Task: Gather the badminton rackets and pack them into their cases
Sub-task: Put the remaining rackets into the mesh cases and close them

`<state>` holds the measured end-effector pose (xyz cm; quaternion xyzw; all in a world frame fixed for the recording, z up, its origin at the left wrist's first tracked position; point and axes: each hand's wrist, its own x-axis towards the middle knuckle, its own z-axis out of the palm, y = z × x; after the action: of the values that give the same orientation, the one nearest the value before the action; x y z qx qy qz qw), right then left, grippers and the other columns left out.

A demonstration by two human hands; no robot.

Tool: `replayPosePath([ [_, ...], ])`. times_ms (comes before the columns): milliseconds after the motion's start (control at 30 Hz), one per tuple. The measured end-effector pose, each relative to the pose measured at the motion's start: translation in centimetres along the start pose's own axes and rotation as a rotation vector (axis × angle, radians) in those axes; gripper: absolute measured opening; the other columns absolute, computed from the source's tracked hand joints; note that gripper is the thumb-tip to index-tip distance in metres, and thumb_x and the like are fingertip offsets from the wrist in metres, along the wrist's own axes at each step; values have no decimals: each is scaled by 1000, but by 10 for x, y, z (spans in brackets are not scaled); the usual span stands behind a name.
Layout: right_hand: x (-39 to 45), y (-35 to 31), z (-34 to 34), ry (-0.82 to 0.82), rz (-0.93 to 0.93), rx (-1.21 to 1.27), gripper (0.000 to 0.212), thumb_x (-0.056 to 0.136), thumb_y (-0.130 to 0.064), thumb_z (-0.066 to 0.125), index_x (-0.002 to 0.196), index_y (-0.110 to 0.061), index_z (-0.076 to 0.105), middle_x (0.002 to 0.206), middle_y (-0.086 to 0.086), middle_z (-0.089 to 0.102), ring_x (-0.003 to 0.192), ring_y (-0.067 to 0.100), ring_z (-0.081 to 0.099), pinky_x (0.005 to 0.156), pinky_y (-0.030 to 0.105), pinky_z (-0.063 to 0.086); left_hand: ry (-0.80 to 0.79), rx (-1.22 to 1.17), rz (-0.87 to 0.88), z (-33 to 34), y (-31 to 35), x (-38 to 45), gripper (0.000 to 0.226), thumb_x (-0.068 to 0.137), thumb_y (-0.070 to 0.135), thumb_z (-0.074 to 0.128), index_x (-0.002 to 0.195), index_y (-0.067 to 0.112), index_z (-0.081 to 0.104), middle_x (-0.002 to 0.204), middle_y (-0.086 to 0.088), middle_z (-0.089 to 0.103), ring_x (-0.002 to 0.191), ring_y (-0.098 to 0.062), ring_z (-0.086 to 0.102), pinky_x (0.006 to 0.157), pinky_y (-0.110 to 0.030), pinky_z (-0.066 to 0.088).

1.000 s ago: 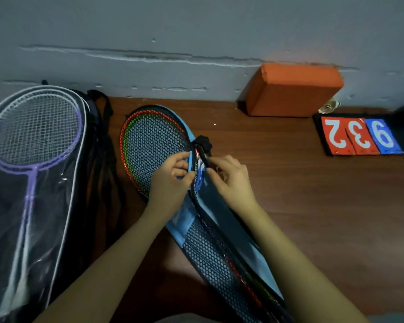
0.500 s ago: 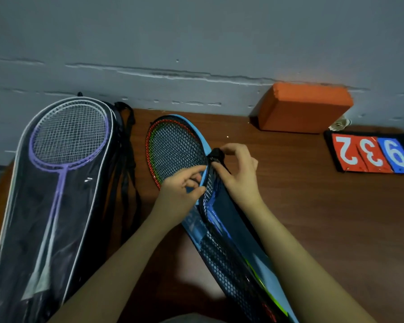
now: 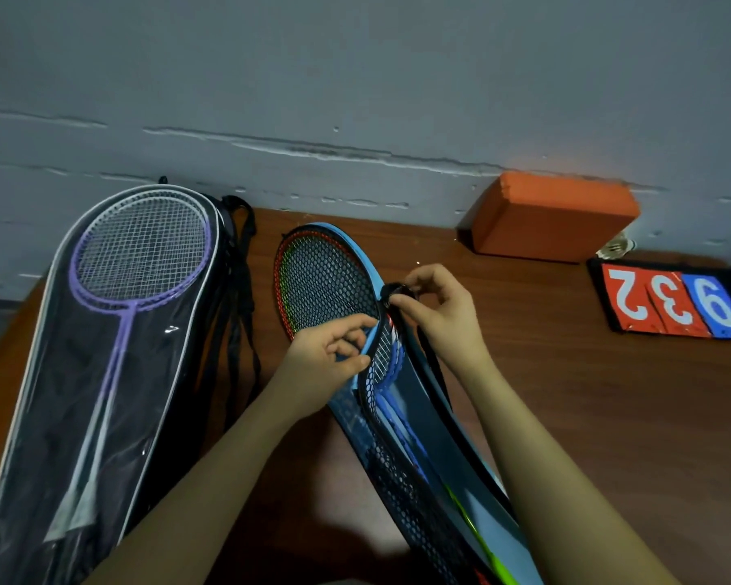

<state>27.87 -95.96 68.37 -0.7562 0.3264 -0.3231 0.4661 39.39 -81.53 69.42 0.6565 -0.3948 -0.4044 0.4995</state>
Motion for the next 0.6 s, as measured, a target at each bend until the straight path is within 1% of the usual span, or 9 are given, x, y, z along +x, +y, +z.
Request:
replayPosePath([
  [67,-1,2,3,57,-82,-116,17,73,-35,72,78,-40,56,84,-18,61,89,8,57,92,50,39,17,-7,-5,1,0,-1,43,78,-11,61,112,15,60,85,-2,57,65,-4,52,68,-11,42],
  [100,-2,3,3,70,-116,-173,16,74,-35,71,79,-40,57,87,-17,60,91,9,54,94,44,35,27,-11,-11,2,0,-1,43,78,-11,61,113,15,60,86,-2,57,66,-5,52,69,-12,43],
  [167,-4,3,2,82,-157,-261,10,76,-33,70,84,-34,64,92,-14,56,95,11,49,91,28,26,30,-23,-21,3,-1,-1,43,78,-11,62,112,16,61,86,-2,57,66,-5,53,70,-12,44],
  [233,-4,1,-1,61,-196,-313,13,77,-34,69,88,-28,68,93,-11,54,94,11,47,88,22,23,17,-37,-32,3,-2,-2,43,78,-11,61,112,16,60,86,-2,56,67,-4,53,71,-13,45],
  [300,-5,0,-6,-9,-218,-322,20,76,-36,68,94,-29,68,94,-13,55,92,7,48,88,23,23,9,-51,-43,3,-3,-1,43,78,-11,62,113,14,61,87,-3,57,68,-6,54,74,-16,46],
  [367,-6,0,-7,-65,-216,-320,24,77,-37,67,100,-31,65,95,-17,57,86,2,52,87,26,23,4,-51,-38,3,-2,-1,46,78,-11,62,111,20,62,88,-4,58,69,-6,55,76,-17,47],
  [467,-11,2,-5,-22,-238,-366,23,78,-32,69,100,-30,62,94,-17,59,81,-1,54,86,27,22,-2,-61,-34,4,-1,-1,47,77,-11,63,107,26,61,85,0,59,67,-3,55,72,-14,47],
  [533,-13,2,-4,-7,-253,-358,31,78,-25,71,106,-27,57,97,-17,59,82,-1,55,85,29,24,-3,-71,-41,5,0,-1,47,77,-11,63,108,24,61,84,2,58,66,-2,55,70,-13,45],
  [600,-14,0,-5,-20,-282,-357,37,79,-21,70,110,-29,51,100,-22,54,86,0,54,84,30,24,-9,-76,-59,5,0,0,46,77,-11,63,111,20,62,85,1,59,67,-4,55,73,-14,47],
])
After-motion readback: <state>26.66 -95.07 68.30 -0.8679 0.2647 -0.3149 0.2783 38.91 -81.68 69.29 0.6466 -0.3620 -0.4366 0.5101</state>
